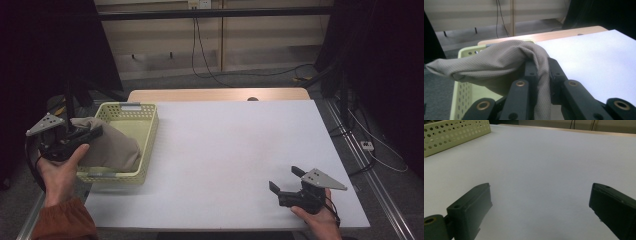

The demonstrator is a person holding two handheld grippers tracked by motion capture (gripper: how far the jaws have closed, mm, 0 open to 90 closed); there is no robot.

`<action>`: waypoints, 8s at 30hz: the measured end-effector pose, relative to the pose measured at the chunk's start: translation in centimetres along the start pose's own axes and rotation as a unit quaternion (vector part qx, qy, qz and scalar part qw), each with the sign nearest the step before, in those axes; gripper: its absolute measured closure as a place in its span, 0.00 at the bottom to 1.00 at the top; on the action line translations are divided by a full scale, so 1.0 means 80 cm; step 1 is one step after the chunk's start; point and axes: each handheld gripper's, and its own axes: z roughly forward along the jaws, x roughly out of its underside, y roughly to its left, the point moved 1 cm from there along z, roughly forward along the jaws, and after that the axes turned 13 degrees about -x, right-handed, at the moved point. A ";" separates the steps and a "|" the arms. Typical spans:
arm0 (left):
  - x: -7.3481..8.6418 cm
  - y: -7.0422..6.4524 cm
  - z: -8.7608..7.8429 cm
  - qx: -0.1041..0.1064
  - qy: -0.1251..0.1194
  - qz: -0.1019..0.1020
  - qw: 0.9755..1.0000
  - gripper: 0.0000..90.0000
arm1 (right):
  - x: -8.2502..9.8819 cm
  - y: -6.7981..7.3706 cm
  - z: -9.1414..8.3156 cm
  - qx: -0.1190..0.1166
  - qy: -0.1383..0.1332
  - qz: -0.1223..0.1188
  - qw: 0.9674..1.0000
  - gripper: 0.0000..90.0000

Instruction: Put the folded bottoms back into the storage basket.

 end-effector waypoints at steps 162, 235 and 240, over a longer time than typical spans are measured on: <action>0.055 -0.013 0.179 -0.030 0.258 0.109 0.960 0.97 | 0.003 -0.001 0.005 -0.014 0.014 0.006 1.000 0.04; 0.034 0.016 0.145 -0.086 0.168 0.048 0.981 0.55 | 0.001 -0.004 0.006 -0.012 0.009 0.003 1.000 0.04; 0.032 0.017 0.131 -0.112 0.122 0.028 0.986 0.41 | 0.000 -0.002 0.006 -0.012 0.009 0.001 1.000 0.04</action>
